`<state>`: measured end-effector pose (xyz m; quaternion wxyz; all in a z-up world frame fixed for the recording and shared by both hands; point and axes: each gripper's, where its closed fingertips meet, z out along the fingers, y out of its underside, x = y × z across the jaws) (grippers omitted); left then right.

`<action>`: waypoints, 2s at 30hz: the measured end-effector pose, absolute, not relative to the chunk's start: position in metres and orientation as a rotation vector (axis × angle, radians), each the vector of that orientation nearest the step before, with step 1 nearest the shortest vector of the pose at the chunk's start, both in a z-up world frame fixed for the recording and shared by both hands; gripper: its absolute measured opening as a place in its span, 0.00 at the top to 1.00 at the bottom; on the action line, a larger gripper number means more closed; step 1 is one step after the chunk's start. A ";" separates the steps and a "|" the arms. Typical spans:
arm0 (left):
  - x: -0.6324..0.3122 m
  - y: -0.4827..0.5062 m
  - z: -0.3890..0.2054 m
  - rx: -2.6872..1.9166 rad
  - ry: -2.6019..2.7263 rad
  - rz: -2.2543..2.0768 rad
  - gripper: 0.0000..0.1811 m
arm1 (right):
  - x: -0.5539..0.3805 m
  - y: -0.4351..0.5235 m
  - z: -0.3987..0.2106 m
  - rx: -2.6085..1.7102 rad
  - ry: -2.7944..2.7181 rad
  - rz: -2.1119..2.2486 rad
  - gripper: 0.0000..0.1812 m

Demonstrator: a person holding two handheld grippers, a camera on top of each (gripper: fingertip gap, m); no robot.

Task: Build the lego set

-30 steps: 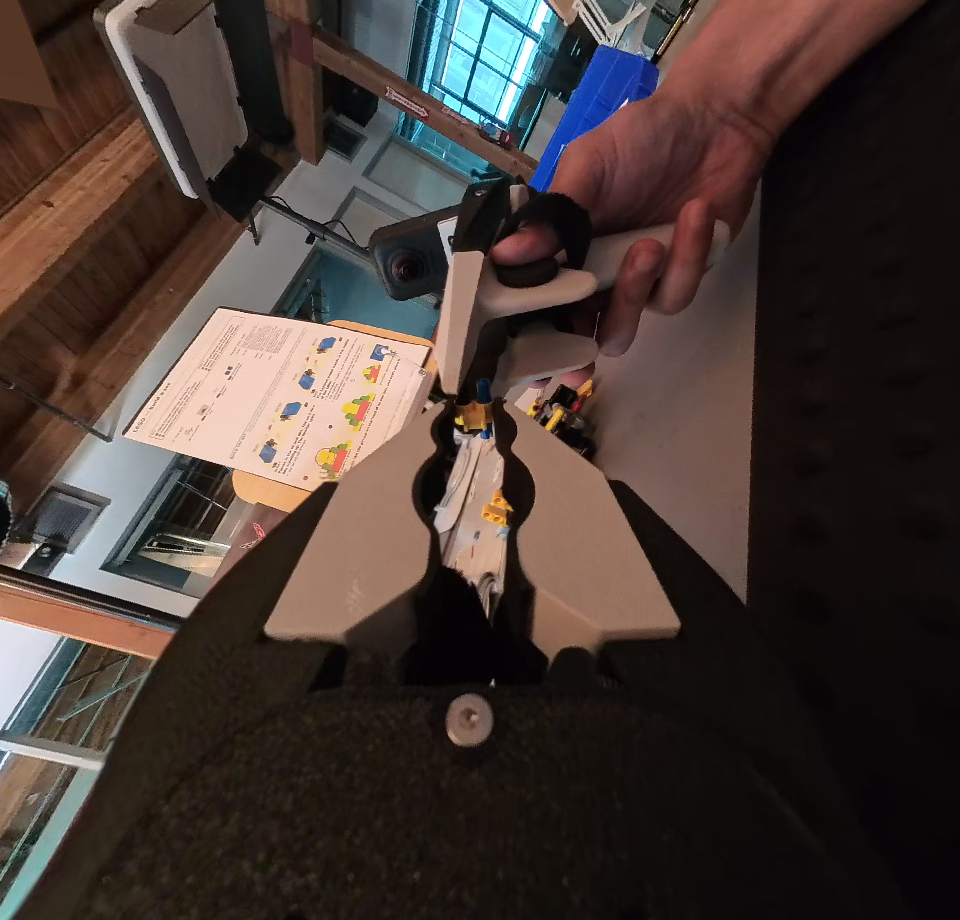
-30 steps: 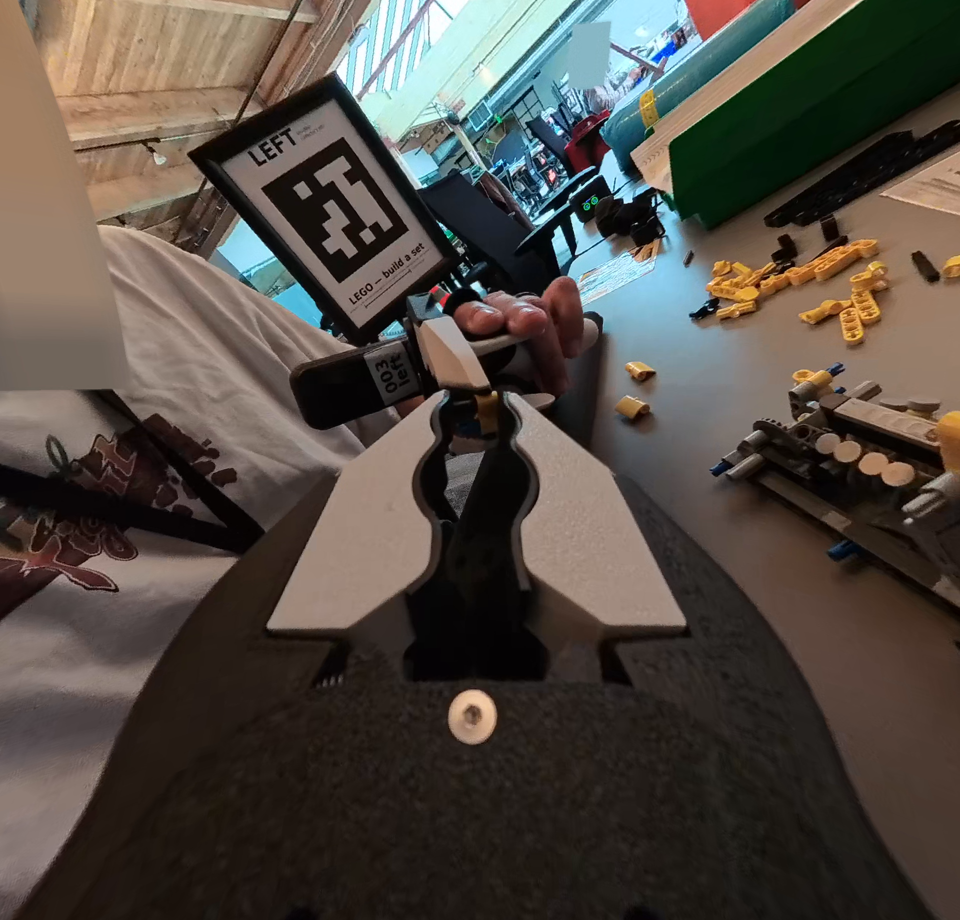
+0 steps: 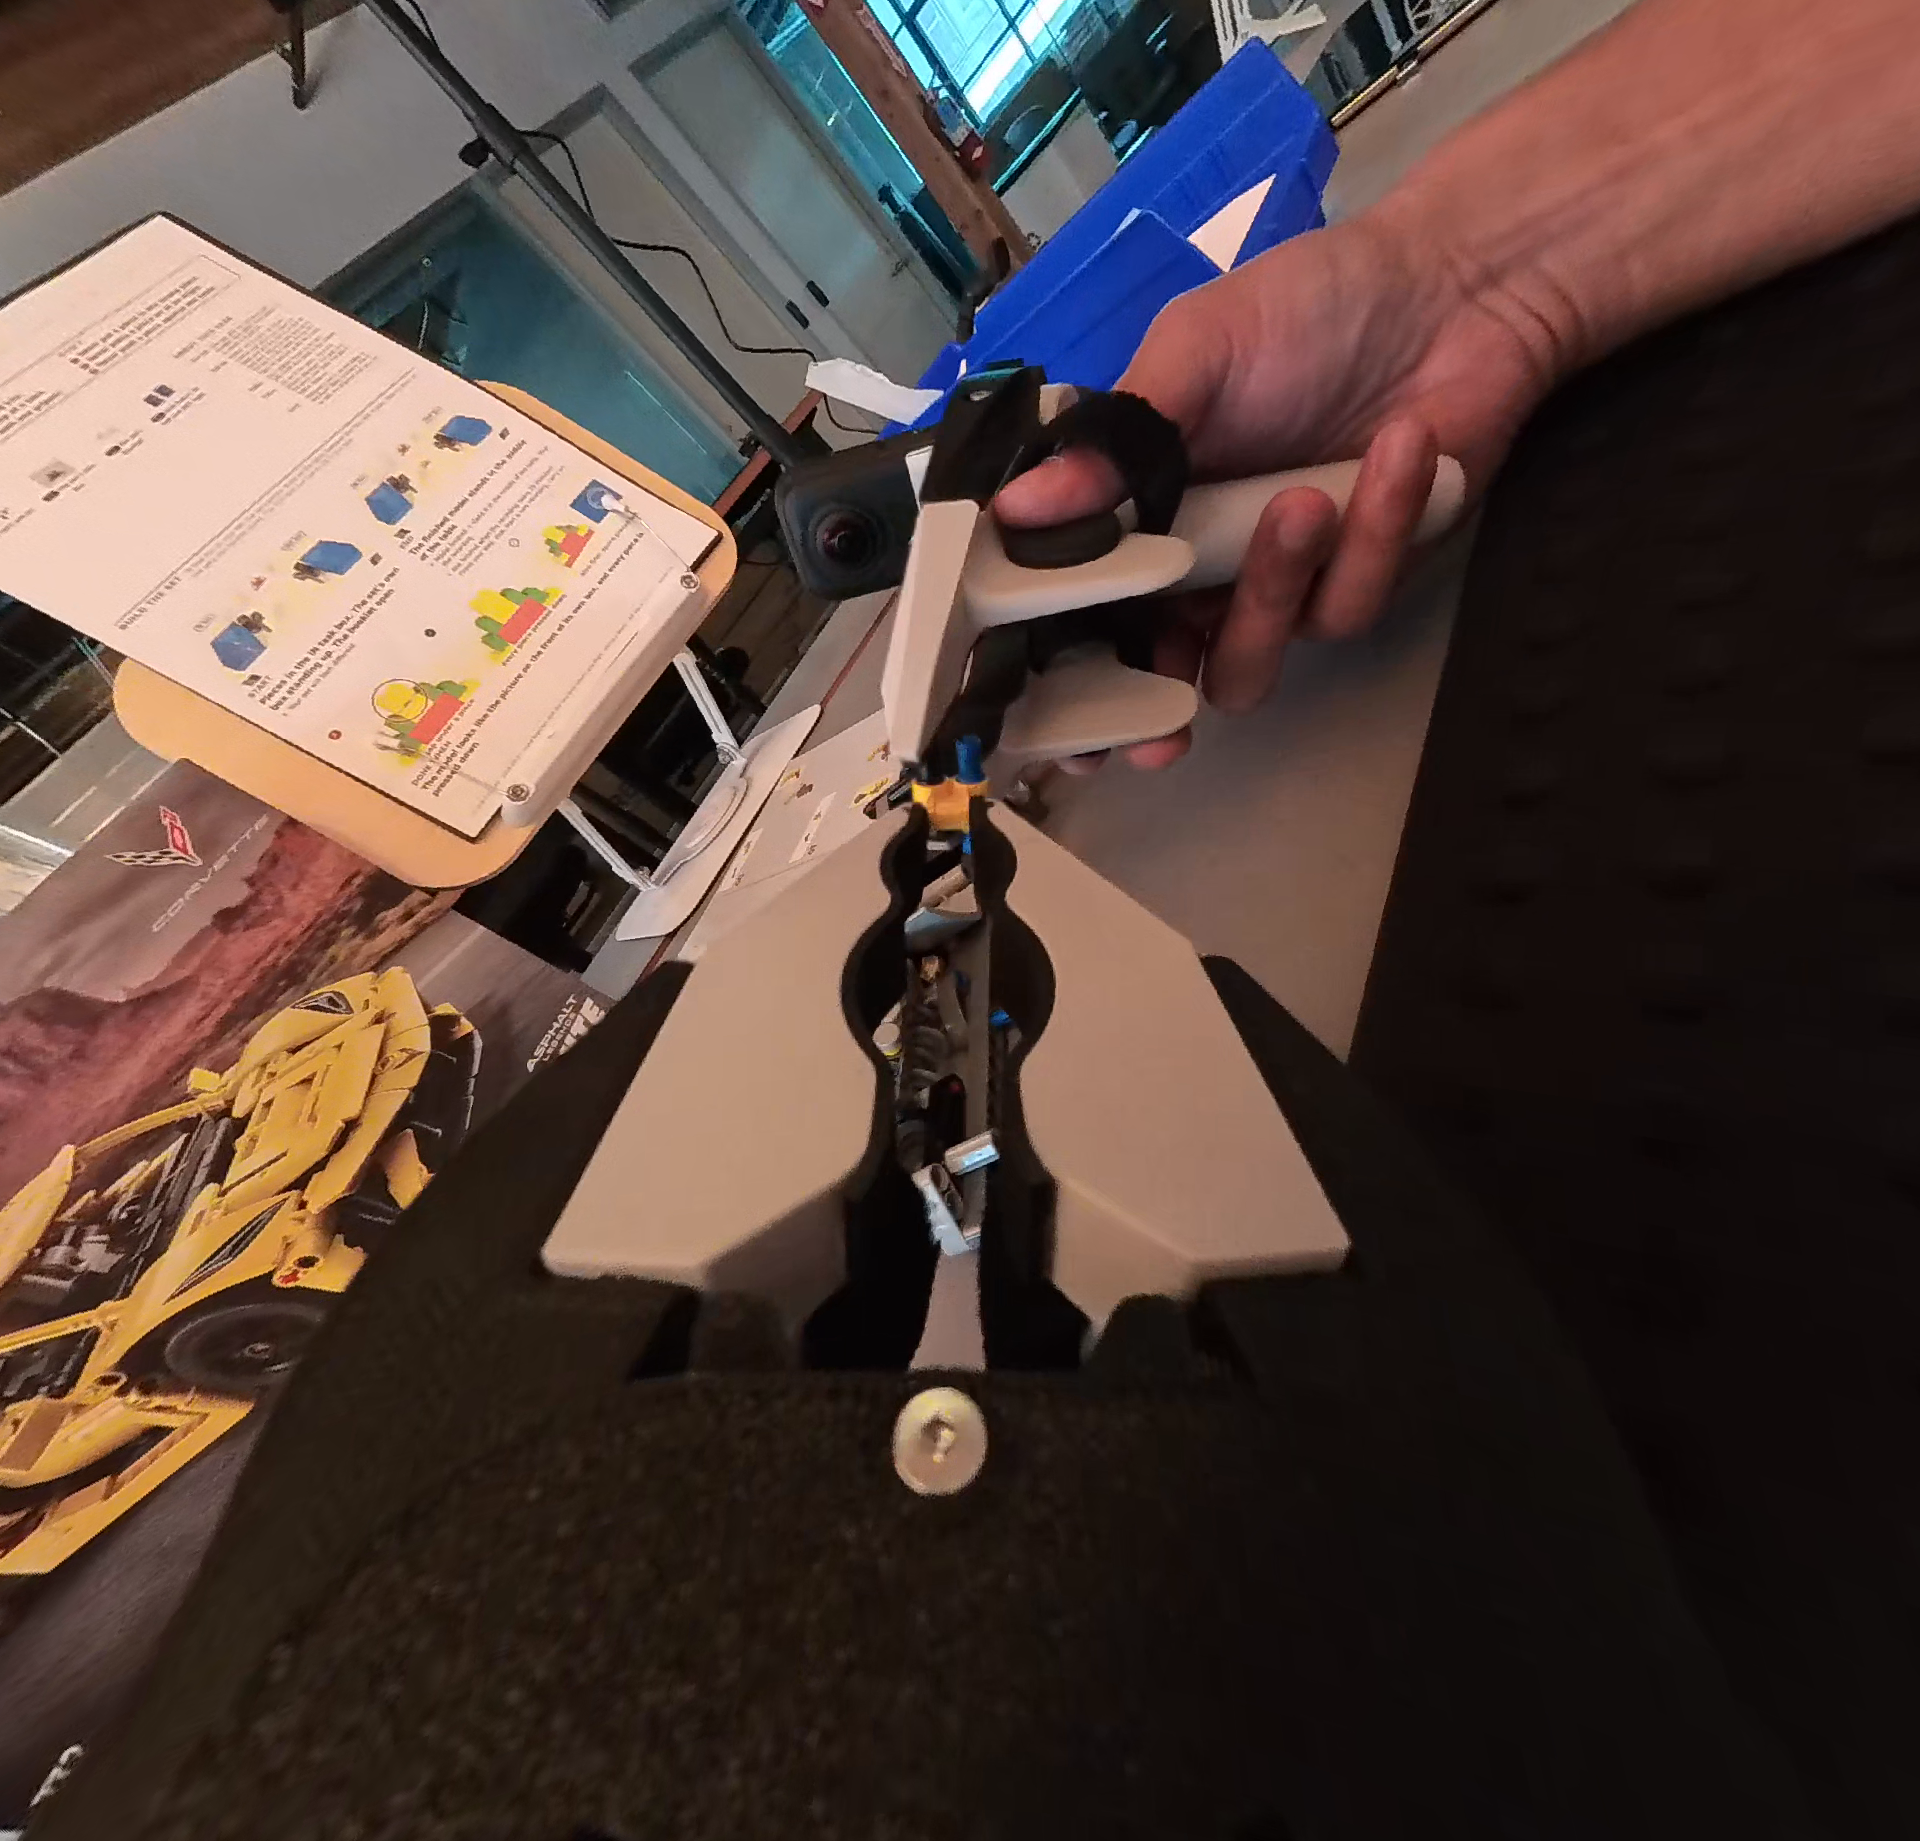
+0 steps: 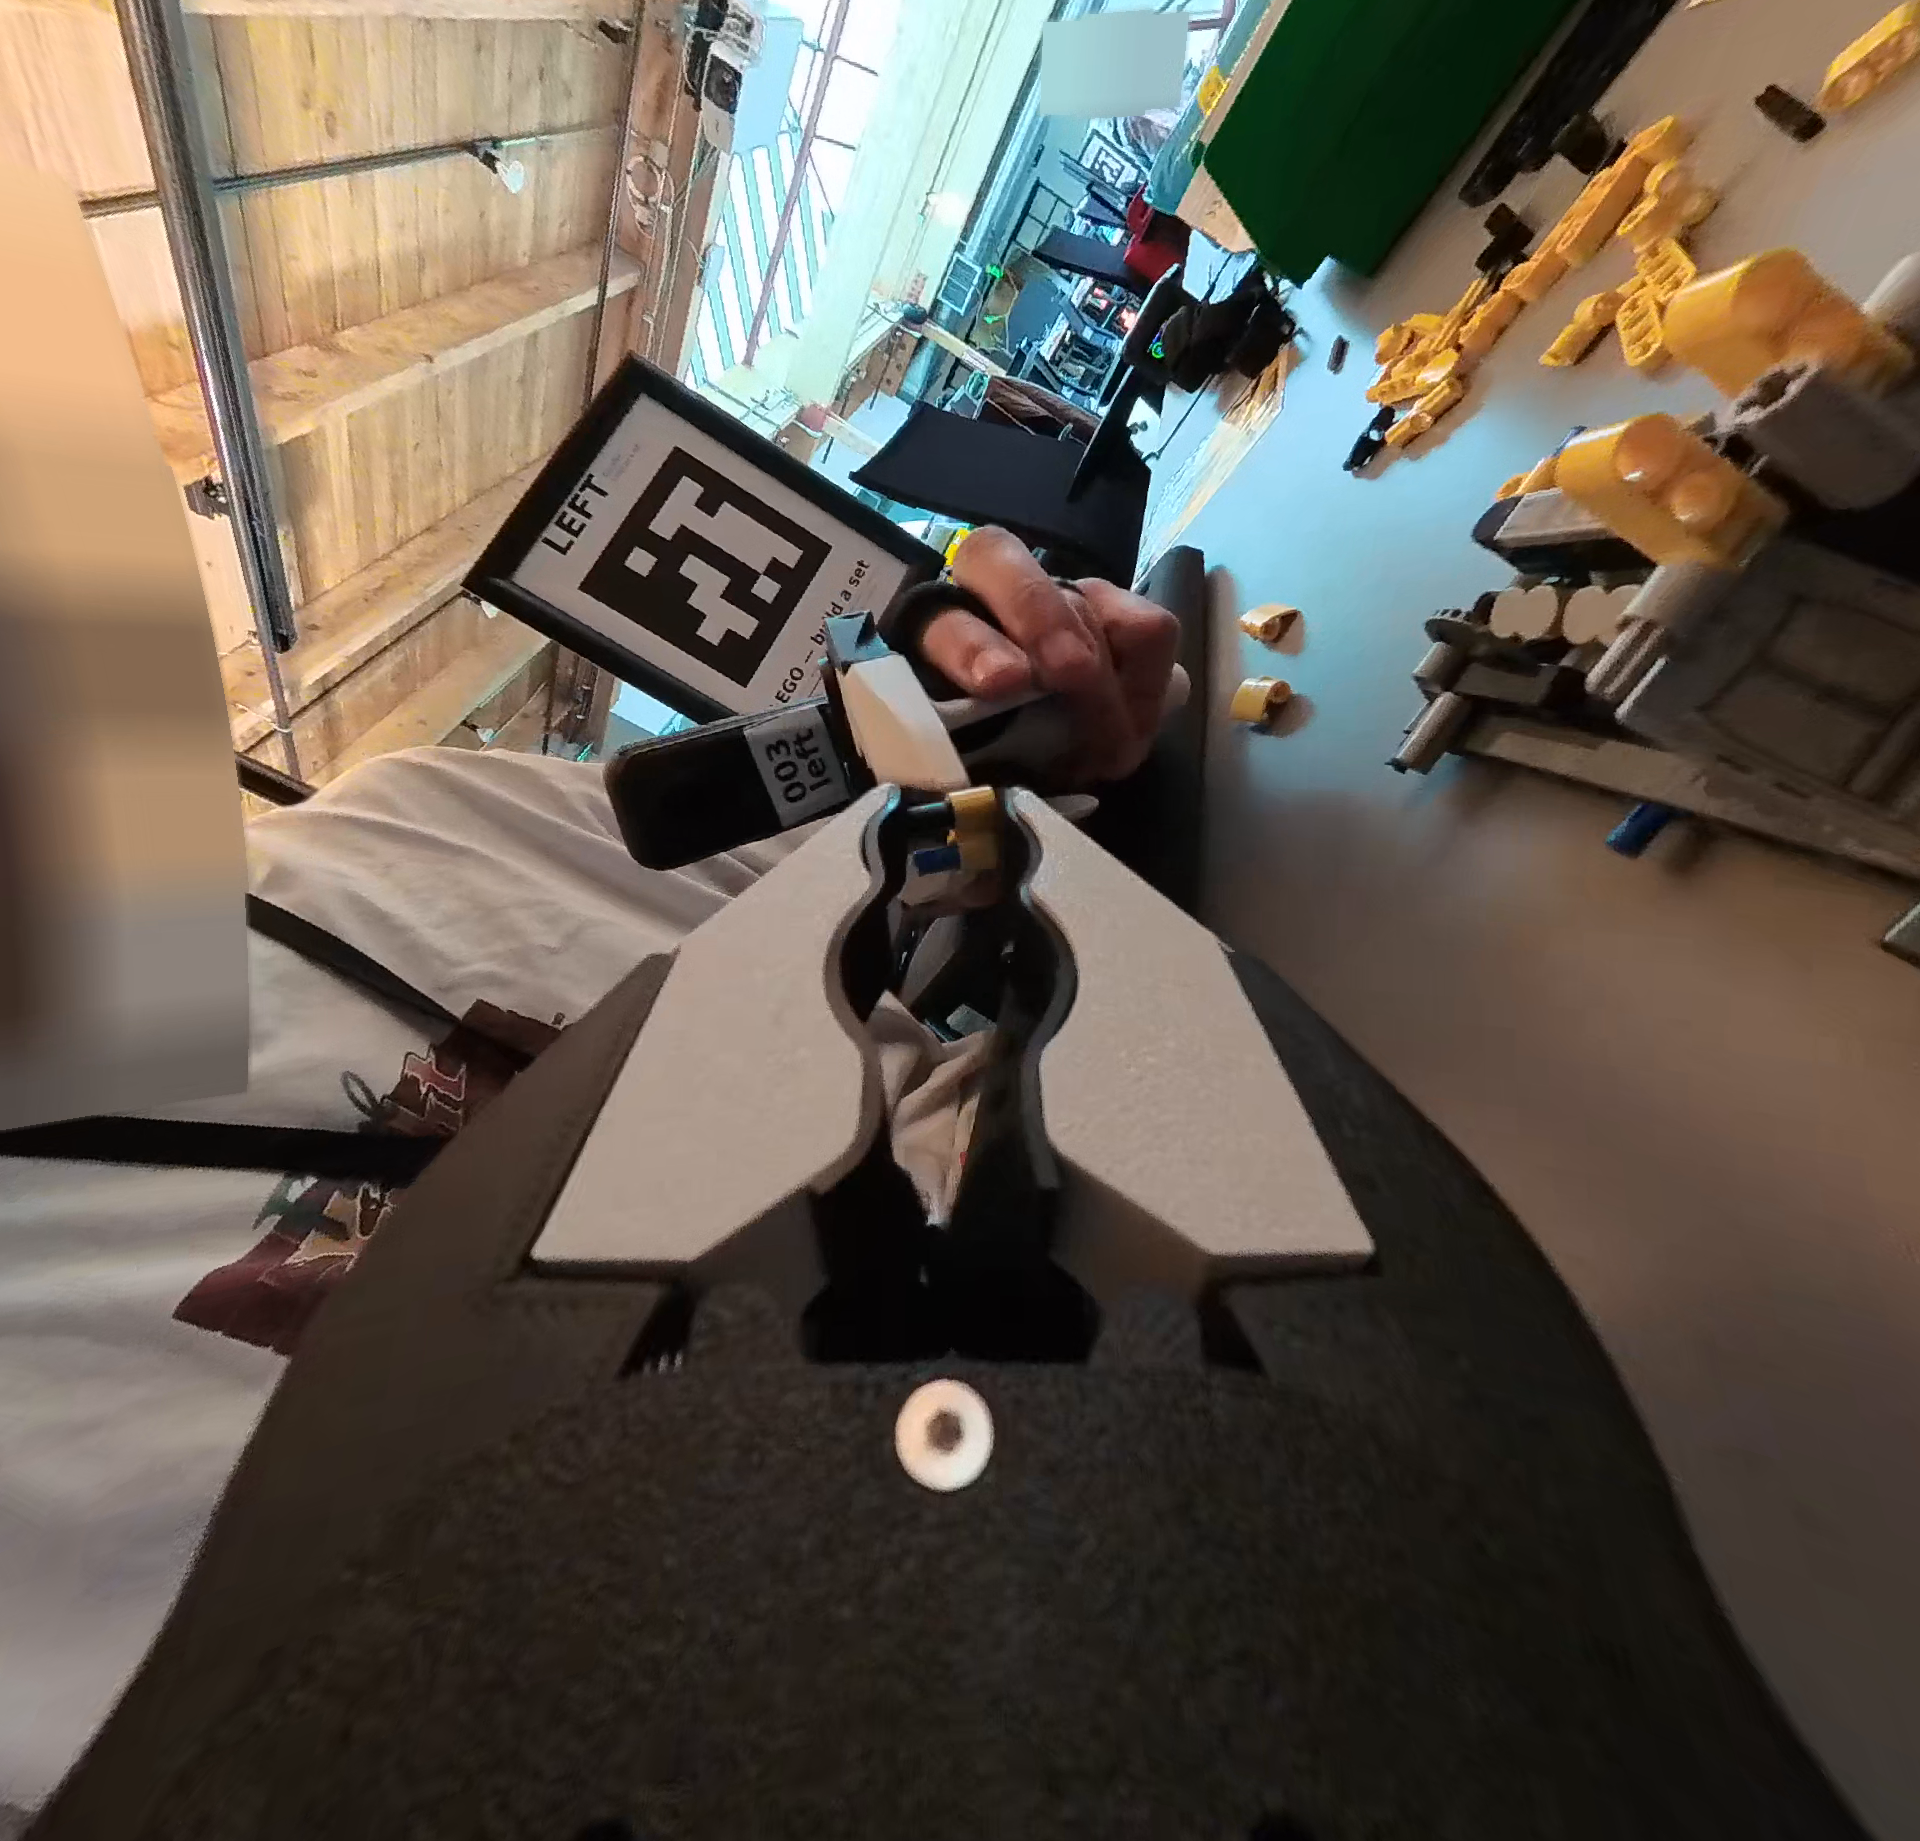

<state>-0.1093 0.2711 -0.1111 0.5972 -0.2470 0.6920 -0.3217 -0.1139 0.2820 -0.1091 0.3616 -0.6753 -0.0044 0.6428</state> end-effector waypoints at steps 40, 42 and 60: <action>-0.126 0.311 -0.100 -2.127 0.383 -2.393 0.95 | -0.126 0.311 -0.105 -1.769 -0.320 0.225 0.95; -0.126 0.310 -0.099 -2.117 0.460 -2.373 0.95 | -0.126 0.310 -0.104 -1.776 -0.324 0.221 0.95; -0.121 0.361 -0.174 -1.519 1.963 -1.015 0.91 | -0.107 0.316 -0.168 -2.200 -0.116 0.263 0.96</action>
